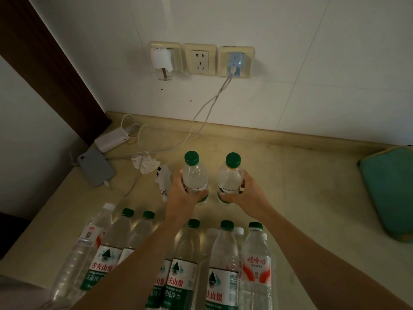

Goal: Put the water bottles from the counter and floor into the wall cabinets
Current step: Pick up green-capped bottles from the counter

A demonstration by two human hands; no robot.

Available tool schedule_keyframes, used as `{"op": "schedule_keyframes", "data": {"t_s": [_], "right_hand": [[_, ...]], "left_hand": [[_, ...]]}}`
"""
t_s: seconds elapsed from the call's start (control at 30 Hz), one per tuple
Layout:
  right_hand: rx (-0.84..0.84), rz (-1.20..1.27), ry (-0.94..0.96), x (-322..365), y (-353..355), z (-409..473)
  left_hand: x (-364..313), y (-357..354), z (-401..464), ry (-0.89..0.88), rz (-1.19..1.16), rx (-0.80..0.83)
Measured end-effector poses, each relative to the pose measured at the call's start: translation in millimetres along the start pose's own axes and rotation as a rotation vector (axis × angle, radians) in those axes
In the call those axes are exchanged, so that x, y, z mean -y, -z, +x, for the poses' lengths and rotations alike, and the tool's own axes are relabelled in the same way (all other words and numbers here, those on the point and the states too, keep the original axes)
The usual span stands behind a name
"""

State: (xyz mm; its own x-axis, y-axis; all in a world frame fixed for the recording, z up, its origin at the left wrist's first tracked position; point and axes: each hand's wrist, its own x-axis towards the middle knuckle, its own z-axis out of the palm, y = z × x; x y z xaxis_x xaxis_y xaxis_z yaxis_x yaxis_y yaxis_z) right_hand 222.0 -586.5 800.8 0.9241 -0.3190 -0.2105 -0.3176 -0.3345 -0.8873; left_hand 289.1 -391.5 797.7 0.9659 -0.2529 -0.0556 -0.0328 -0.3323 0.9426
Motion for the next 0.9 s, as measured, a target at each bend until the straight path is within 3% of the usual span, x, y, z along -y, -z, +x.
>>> {"op": "schedule_keyframes", "data": {"t_s": [0.13, 0.37, 0.67, 0.9], "right_hand": [[-0.107, 0.063, 0.033, 22.7, 11.6, -13.5], [-0.319, 0.126, 0.195, 100.9, 44.8, -59.6], [-0.541, 0.166, 0.512, 239.5, 87.5, -156.2], [-0.634, 0.191, 0.772, 351.5, 145.5, -228.8]], "left_hand": [[-17.5, 10.6, -2.4, -0.031, -0.012, -0.032], [-91.9, 38.5, -5.2, -0.241, -0.128, 0.045], [-254.0, 104.1, -43.8, -0.648, -0.247, 0.026], [-388.6, 148.6, -88.9, -0.857, -0.304, -0.020]]}}
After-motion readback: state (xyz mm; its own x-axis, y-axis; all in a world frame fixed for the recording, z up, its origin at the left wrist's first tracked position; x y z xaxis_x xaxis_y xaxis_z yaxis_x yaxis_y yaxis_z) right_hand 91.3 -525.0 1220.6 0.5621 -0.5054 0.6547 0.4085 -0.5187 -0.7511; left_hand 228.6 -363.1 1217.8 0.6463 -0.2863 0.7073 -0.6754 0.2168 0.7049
